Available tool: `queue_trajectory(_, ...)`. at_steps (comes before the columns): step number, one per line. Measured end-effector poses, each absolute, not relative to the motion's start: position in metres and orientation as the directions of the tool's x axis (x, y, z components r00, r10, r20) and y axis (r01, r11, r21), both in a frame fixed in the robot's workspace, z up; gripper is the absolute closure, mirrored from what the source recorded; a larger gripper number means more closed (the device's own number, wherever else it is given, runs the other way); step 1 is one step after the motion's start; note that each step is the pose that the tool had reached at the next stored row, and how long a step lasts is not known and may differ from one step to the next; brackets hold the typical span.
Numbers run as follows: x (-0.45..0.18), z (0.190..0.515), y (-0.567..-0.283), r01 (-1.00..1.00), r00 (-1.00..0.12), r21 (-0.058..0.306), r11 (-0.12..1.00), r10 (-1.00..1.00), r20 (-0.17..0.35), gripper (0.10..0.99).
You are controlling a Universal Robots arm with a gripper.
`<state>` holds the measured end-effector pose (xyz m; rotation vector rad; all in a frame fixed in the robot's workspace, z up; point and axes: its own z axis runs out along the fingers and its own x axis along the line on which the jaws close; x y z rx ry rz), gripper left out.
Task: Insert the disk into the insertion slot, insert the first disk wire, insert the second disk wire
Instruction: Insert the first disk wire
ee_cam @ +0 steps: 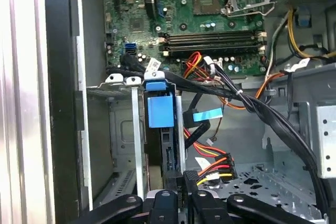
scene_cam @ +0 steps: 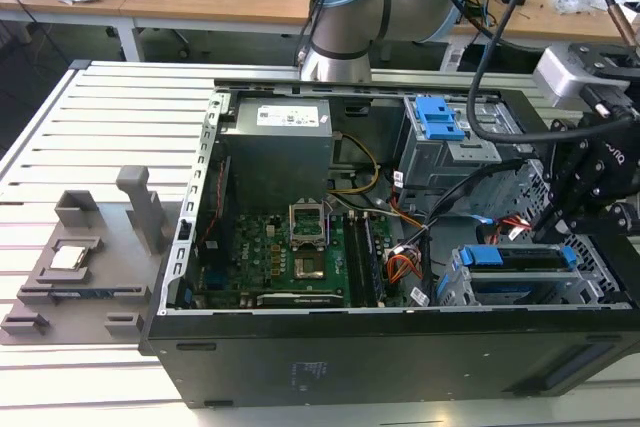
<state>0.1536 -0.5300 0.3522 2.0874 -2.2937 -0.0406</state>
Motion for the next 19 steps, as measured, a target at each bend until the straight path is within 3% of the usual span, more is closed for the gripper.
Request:
queue_trajectory(9,0.1536,0.3519,-0.53,-0.968,-0.245,0.046,0.246,-0.969,0.012,0.918)
queue_trajectory(19,0.1537,0.3518,-0.5301,-0.998,-0.044,0.046,0.044,-0.999,0.012,0.918)
